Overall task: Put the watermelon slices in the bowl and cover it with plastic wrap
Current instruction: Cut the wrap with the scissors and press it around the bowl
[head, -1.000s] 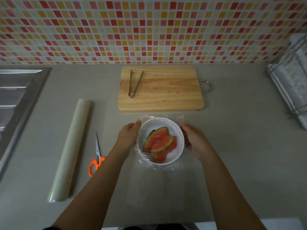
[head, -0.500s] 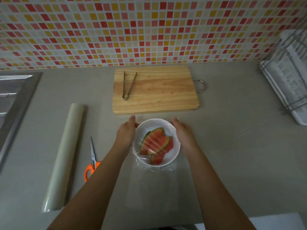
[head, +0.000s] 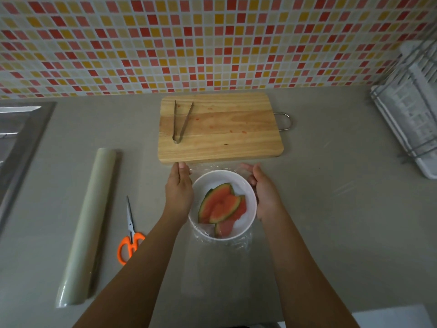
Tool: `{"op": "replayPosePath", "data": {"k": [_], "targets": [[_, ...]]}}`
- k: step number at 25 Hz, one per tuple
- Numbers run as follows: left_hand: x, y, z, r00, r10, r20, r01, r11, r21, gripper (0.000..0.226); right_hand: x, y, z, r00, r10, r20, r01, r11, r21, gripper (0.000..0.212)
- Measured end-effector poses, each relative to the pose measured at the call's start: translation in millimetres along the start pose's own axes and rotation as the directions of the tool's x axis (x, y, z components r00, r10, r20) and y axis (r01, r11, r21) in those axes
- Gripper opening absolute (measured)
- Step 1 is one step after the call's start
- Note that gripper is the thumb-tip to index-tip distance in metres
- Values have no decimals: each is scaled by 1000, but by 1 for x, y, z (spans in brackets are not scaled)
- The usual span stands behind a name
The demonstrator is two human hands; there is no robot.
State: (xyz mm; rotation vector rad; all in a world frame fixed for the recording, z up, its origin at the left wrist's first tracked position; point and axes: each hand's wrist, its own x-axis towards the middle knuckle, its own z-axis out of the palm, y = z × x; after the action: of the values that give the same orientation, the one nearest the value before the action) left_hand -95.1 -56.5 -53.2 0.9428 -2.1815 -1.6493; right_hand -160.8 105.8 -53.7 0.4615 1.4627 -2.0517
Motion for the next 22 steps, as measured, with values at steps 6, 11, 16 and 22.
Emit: {"op": "replayPosePath", "data": {"k": [6,11,16,22], "targets": [[0,-1,1,1000,-4,4,4,1000,-5,35,6,3,1,978,-99,-184,42,957,-287,50],[0,-3,0,999,-26,21,27,999,-19,36,7,-1,-3,953,-187,-239,64,893,-446,52],[1,-2,3,994,-110,-2,110,991,-75,36,8,2,3,966,10,-259,-68,974,-215,50],[-1,-3,6,924,-381,33,374,882,-287,29,5,1,0,934,-35,-355,-117,910,-397,19]]}}
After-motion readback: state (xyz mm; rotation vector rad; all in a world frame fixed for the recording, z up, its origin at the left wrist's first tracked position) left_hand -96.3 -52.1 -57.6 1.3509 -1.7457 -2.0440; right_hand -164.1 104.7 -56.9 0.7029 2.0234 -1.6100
